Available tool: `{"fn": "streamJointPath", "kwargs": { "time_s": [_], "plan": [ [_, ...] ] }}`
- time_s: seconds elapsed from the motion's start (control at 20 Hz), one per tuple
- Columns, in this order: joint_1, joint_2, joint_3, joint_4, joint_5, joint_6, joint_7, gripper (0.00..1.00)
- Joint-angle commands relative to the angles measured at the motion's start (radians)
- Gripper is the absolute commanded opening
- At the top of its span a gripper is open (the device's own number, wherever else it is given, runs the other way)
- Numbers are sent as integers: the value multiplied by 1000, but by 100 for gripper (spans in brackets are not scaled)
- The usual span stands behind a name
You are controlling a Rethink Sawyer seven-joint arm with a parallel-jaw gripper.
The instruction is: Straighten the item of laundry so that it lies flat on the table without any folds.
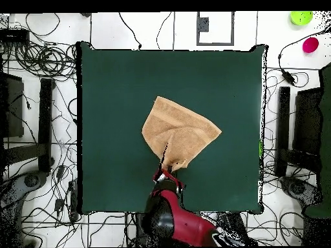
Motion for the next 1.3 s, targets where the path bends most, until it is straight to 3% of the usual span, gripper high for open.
{"fn": "streamJointPath", "kwargs": {
  "time_s": [0.05, 0.45, 1.05, 1.3],
  "plan": [
    [-52, 0, -13, -28, -70, 11, 141, 0],
    [-47, -16, -83, -38, -108, 20, 101, 0],
    [52, 20, -165, -36, -19, -69, 166, 0],
    [54, 38, -168, -45, -38, -97, 190, 0]
  ]
}}
